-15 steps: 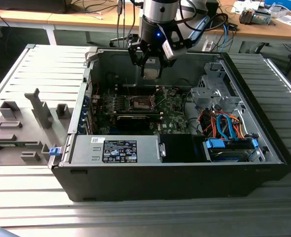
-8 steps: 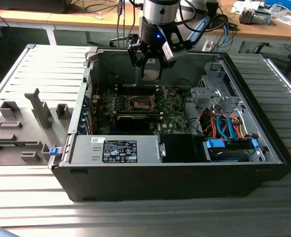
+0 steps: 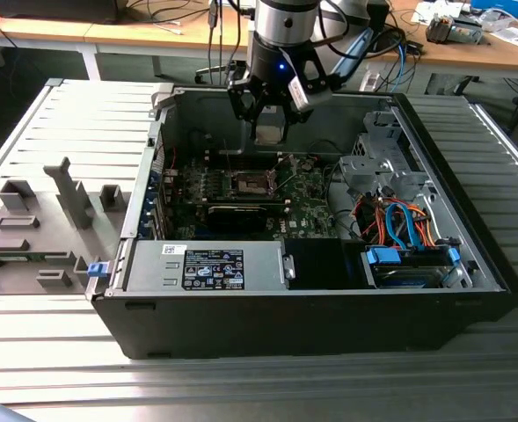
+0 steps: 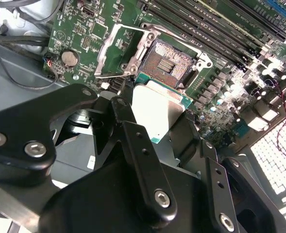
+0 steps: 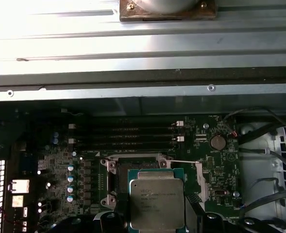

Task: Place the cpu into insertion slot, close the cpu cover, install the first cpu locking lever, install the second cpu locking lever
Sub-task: 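Place the cpu into insertion slot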

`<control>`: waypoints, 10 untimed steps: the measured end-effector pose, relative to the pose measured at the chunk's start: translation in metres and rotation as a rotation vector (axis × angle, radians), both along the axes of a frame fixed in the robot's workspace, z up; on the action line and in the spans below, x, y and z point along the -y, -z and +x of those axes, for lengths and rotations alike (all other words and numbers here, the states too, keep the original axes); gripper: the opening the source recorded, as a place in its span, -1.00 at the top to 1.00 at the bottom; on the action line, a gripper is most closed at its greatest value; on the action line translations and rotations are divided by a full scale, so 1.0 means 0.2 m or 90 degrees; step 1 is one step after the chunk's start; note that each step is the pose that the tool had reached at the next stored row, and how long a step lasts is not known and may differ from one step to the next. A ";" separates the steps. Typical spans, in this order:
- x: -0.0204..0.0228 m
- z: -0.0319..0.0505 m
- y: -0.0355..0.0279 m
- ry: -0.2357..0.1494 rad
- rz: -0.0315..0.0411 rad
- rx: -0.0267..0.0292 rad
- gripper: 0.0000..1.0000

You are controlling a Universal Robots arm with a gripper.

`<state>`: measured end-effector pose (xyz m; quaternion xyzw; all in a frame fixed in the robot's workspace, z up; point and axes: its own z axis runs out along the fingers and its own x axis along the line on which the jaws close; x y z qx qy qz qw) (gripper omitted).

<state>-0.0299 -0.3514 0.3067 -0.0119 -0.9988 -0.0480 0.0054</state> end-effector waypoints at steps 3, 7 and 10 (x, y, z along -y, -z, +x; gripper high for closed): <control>0.002 0.000 0.005 0.000 0.0000 0.0000 -0.08; 0.005 0.000 0.015 0.000 0.0000 0.0000 -0.08; 0.007 0.000 0.023 0.000 0.0000 0.0000 -0.08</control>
